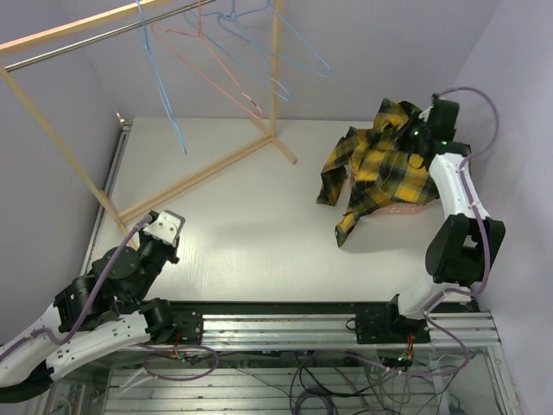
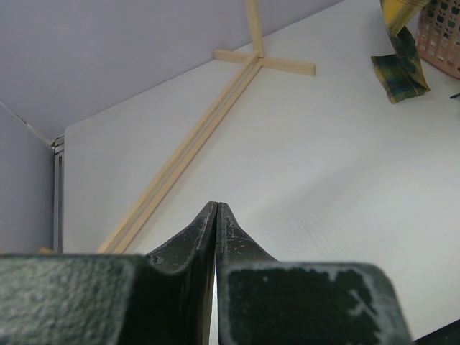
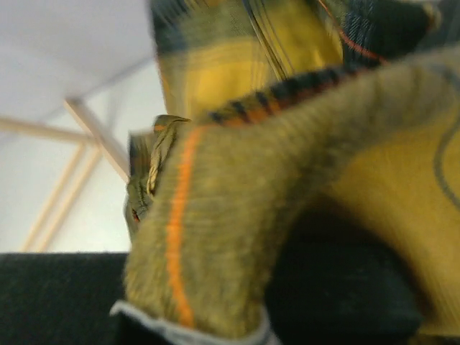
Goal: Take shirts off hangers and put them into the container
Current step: Adjust the shirt in the bin.
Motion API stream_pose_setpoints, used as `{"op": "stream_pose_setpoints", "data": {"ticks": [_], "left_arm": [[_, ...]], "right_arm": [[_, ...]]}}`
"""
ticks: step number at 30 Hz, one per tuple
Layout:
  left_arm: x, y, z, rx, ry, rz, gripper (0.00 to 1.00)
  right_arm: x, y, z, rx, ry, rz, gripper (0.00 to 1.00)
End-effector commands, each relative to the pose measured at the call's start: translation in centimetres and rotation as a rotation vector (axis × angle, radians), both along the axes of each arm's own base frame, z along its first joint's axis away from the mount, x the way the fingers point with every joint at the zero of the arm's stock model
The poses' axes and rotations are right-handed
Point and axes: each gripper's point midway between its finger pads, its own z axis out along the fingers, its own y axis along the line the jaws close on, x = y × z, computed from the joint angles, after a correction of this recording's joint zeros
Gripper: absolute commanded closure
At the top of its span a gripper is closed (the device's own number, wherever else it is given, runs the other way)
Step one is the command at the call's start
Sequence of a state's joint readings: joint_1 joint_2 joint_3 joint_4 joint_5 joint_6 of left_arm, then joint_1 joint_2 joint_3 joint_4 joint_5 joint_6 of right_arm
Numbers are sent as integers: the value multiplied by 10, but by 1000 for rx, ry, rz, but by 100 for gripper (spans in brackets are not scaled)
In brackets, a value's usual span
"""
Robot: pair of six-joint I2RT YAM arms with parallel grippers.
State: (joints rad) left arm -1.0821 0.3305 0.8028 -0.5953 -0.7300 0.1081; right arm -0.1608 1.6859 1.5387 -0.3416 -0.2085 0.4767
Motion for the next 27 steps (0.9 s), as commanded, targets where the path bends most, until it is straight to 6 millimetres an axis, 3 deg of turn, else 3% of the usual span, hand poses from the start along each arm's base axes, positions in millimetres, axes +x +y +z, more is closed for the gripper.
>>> {"op": "stream_pose_setpoints", "data": {"ticks": [1,7,13,21,27], "left_arm": [[1,-4,4,-15,-8,-5,87],[0,-4,5,-18,-11,-11,87],[0,-1,6,-29,-16,-6,86],[0,-4,4,-18,-11,-11,84],[0,-2,5,-26,-15,-10,74]], "right_arm": [[-28,27,-55,-131,138,55,97],[-53,51,-160,-20,392,141,94],[-83,50,-234,-11,568,126,93],[-115,45,-290,-20,720,114,88],[-130,49,-321,24,783,123,81]]}}
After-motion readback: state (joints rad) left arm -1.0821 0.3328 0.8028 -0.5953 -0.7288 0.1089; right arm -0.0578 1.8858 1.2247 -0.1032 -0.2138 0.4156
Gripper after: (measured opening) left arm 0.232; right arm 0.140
